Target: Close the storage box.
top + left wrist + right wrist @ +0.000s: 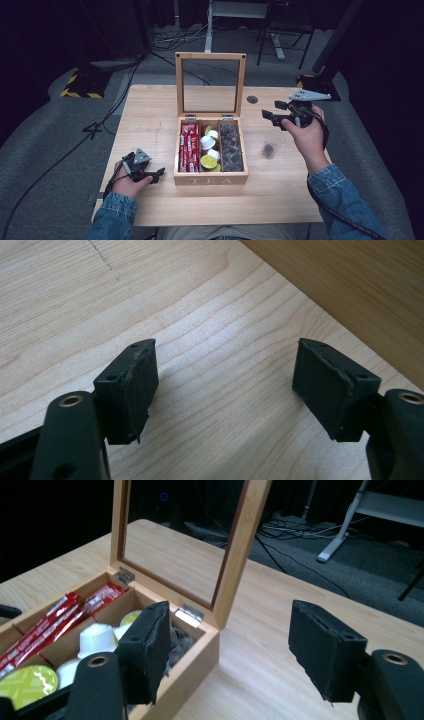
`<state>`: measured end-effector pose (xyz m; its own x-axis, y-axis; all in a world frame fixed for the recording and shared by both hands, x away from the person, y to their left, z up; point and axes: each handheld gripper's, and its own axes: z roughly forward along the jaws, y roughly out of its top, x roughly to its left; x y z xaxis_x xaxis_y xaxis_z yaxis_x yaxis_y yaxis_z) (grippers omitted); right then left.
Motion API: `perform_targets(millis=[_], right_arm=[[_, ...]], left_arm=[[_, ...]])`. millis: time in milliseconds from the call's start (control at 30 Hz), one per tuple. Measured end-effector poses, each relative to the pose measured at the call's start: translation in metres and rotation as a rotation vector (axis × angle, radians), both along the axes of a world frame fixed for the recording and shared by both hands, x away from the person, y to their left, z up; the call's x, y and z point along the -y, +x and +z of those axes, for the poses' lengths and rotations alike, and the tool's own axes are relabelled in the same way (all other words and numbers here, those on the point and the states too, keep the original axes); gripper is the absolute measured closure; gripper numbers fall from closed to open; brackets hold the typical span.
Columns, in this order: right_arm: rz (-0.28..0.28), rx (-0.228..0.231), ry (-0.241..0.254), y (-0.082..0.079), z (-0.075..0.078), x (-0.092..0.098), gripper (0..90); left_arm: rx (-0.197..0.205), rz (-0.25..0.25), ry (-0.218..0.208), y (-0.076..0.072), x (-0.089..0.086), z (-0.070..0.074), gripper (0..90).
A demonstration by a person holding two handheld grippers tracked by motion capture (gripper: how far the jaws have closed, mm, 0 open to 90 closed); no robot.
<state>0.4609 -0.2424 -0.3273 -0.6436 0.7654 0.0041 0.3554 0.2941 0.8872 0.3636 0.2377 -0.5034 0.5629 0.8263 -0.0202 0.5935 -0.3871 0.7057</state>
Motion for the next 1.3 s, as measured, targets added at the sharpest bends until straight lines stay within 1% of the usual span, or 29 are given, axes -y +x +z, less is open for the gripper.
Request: perform_targets(millis=[100,133,167,233,267,333,467,500,533,567,733,767,833,867,900,933,967,1000,1067,1100,1133,1167,1200,1300], right_arm=[[0.005,0.007,0.0,0.004,0.003,-0.005,34.0],[0.008,0.01,0.004,0.01,0.006,-0.011,34.0],[0.008,0.01,0.004,0.01,0.006,-0.011,34.0],[0.009,0.009,0.011,0.017,0.008,-0.014,34.0],[0.002,0.004,0.027,0.023,0.009,-0.018,34.0],[0.001,0.005,0.033,0.025,0.01,-0.019,33.9],[-0.006,0.014,0.042,0.038,0.012,-0.025,33.9],[-0.006,0.014,0.042,0.038,0.012,-0.025,33.9],[-0.012,0.019,0.039,0.043,0.014,-0.028,33.9],[-0.012,0.019,0.039,0.043,0.014,-0.028,33.9],[-0.015,0.038,0.028,0.054,0.019,-0.036,33.9],[-0.021,0.043,0.029,0.059,0.021,-0.04,33.8],[-0.023,0.045,0.027,0.061,0.021,-0.041,33.7],[-0.033,0.053,0.012,0.068,0.022,-0.045,33.5],[-0.033,0.053,0.012,0.068,0.022,-0.045,33.5],[-0.033,0.054,0.008,0.075,0.021,-0.049,33.4],[-0.033,0.054,0.008,0.075,0.021,-0.049,33.4],[-0.03,0.05,0.015,0.083,0.021,-0.053,33.9],[-0.025,0.045,0.02,0.086,0.021,-0.054,35.1],[-0.034,0.036,0.033,0.092,0.02,-0.056,37.0],[-0.051,0.03,0.049,0.099,0.019,-0.059,37.0],[-0.051,0.03,0.049,0.099,0.019,-0.059,37.0],[-0.053,0.028,0.051,0.102,0.018,-0.062,37.0],[-0.056,0.025,0.035,0.114,0.015,-0.069,37.1]], left_arm=[[0.0,0.002,-0.003,0.0,0.0,0.0,26.8],[-0.001,0.012,-0.001,-0.001,0.001,0.0,26.7],[-0.001,0.012,-0.001,-0.001,0.001,0.0,26.7],[-0.002,0.021,-0.002,-0.002,0.001,0.0,26.7],[-0.003,0.024,-0.003,-0.002,0.001,0.0,26.7],[-0.005,0.024,-0.002,-0.002,0.001,0.0,26.7],[-0.003,0.026,-0.004,-0.002,0.001,0.0,26.7],[-0.003,0.026,-0.004,-0.002,0.001,0.0,26.7],[-0.003,0.026,-0.004,-0.002,0.001,0.0,26.7],[-0.003,0.026,-0.004,-0.002,0.001,0.0,26.7],[-0.003,0.026,-0.004,-0.002,0.001,0.0,26.7],[-0.004,0.025,-0.004,-0.002,0.001,0.0,26.6],[-0.004,0.025,-0.005,-0.002,0.001,0.0,26.6],[-0.004,0.025,-0.005,-0.002,0.001,0.0,26.6],[-0.004,0.025,-0.004,-0.002,0.001,0.0,26.6],[-0.004,0.025,-0.004,-0.002,0.001,0.0,26.5],[-0.004,0.025,-0.004,-0.002,0.001,0.0,26.6],[-0.003,0.025,-0.004,-0.002,0.001,0.0,26.5],[-0.004,0.025,-0.005,-0.002,0.001,0.0,26.5],[-0.004,0.025,-0.005,-0.002,0.001,0.0,26.5],[-0.003,0.024,-0.007,-0.002,0.001,0.0,26.5],[-0.003,0.024,-0.007,-0.002,0.001,0.0,26.3],[-0.003,0.023,-0.006,-0.001,0.001,0.0,26.3],[-0.005,0.018,-0.003,-0.001,0.001,0.0,25.6]])
